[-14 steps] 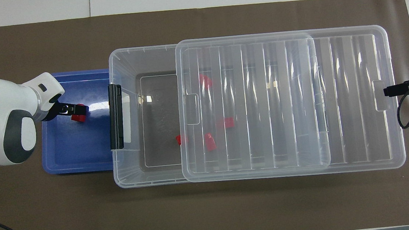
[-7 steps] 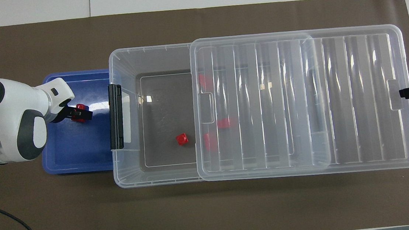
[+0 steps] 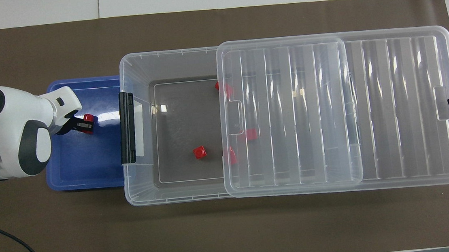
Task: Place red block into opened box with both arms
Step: 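Lift the red block out of the blue tray with the left gripper, then carry the red block into the open box and release it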
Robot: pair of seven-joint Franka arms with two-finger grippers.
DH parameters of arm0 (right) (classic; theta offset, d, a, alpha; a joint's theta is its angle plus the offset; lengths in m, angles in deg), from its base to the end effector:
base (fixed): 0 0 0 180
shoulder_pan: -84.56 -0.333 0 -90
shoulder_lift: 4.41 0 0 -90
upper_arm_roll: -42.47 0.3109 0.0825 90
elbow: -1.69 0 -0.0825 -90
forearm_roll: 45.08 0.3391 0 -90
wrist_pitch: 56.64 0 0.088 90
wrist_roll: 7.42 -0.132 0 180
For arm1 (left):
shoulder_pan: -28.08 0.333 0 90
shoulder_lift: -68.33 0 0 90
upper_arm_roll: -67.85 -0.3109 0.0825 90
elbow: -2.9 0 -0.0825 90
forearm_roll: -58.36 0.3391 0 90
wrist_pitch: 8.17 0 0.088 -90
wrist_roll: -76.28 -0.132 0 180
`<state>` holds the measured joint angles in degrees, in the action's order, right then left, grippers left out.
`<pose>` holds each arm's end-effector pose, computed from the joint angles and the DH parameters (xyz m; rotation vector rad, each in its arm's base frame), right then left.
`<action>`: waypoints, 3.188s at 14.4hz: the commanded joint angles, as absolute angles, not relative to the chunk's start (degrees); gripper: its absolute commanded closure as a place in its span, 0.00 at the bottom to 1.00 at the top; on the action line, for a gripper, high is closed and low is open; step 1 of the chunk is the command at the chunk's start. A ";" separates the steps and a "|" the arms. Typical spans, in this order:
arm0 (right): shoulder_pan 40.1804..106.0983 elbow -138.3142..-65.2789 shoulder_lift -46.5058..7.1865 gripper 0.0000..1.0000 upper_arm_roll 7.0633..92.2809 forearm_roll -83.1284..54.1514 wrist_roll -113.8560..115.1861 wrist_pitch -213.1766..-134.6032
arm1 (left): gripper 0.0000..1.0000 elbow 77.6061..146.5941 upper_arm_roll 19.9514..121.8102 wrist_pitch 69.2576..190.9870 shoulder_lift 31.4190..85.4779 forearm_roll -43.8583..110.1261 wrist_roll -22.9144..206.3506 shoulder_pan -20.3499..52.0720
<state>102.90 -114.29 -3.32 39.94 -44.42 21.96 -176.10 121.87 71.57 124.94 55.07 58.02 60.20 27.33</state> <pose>0.4835 -0.1835 0.4530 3.1075 0.2229 0.1199 0.5465 -0.0422 0.3195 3.0755 -0.5482 0.0276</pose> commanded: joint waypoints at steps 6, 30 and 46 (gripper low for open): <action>103.64 -114.06 -3.35 0.00 40.54 -45.69 23.78 -176.09 | 1.00 111.73 71.55 102.86 64.99 57.04 67.01 23.70; 96.52 -95.95 -1.42 0.00 46.60 -44.73 0.05 -147.96 | 1.00 110.39 71.81 123.82 48.92 65.99 116.42 0.13; 105.29 -104.48 0.43 1.00 46.07 -45.17 12.62 -159.65 | 0.00 110.66 72.16 117.53 58.82 65.92 116.97 0.57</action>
